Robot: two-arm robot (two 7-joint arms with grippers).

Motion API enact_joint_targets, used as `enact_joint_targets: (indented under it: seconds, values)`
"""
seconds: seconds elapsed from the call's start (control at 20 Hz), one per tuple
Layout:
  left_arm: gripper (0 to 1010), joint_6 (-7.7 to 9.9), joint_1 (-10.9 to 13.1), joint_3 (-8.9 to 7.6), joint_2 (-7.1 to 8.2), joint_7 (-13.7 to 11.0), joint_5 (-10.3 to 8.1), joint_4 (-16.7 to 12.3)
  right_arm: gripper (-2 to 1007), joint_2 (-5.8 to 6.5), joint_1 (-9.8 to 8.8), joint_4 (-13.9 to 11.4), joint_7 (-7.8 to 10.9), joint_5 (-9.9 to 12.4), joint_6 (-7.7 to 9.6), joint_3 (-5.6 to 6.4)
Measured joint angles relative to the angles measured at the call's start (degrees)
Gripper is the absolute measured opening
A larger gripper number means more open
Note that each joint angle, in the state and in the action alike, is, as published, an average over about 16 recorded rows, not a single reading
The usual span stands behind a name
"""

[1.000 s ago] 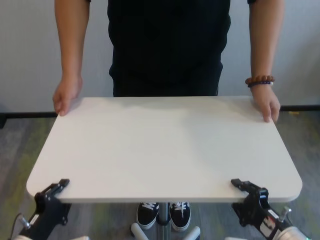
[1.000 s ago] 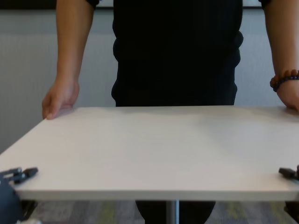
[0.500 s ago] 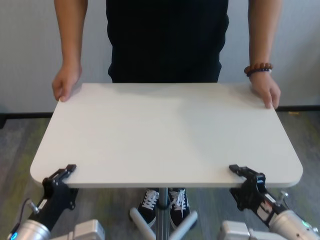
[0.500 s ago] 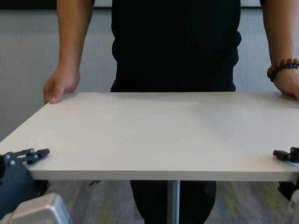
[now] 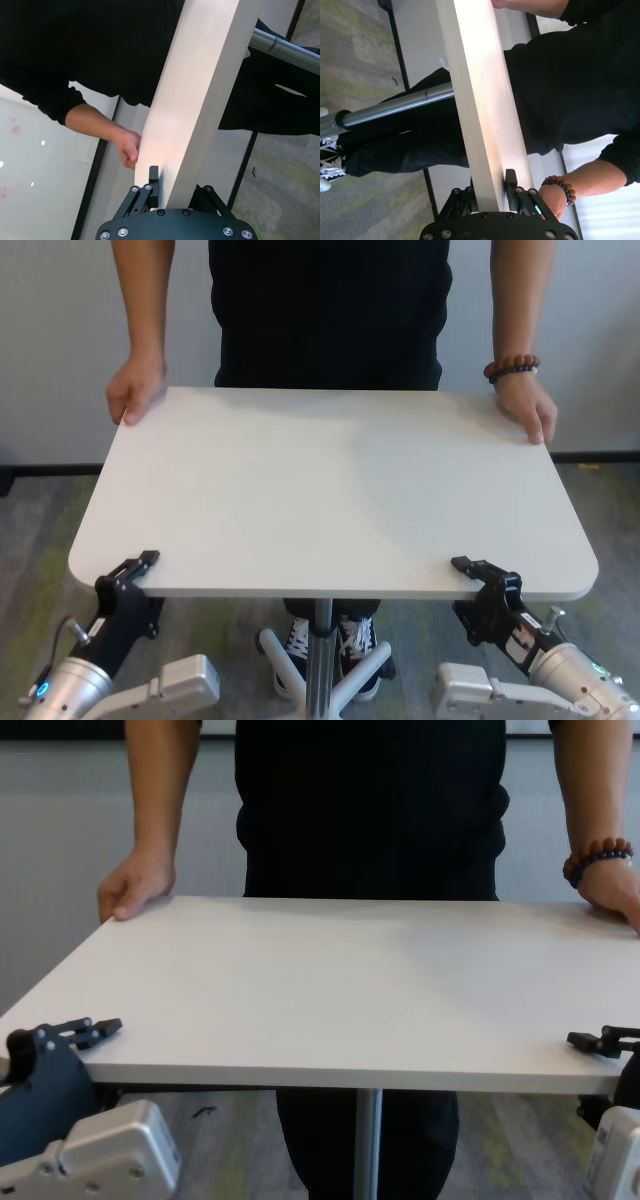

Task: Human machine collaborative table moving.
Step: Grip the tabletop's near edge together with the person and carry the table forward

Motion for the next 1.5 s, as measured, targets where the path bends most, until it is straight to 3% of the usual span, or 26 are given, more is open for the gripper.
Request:
enact_joint_targets:
  seconds: [0.7, 1.5]
  values:
    - [274, -0.11, -4.6, 1.57, -2.69, 1.2, 1.35, 5.7, 293, -2.56, 4.86, 6.6, 0.15, -1.7, -3.60, -0.28]
    - [273, 0.98, -9.1, 3.82, -5.48, 3.3, 2.49, 12.0, 293, -5.12, 10.57, 14.5, -1.49, -2.4, -6.12, -2.41]
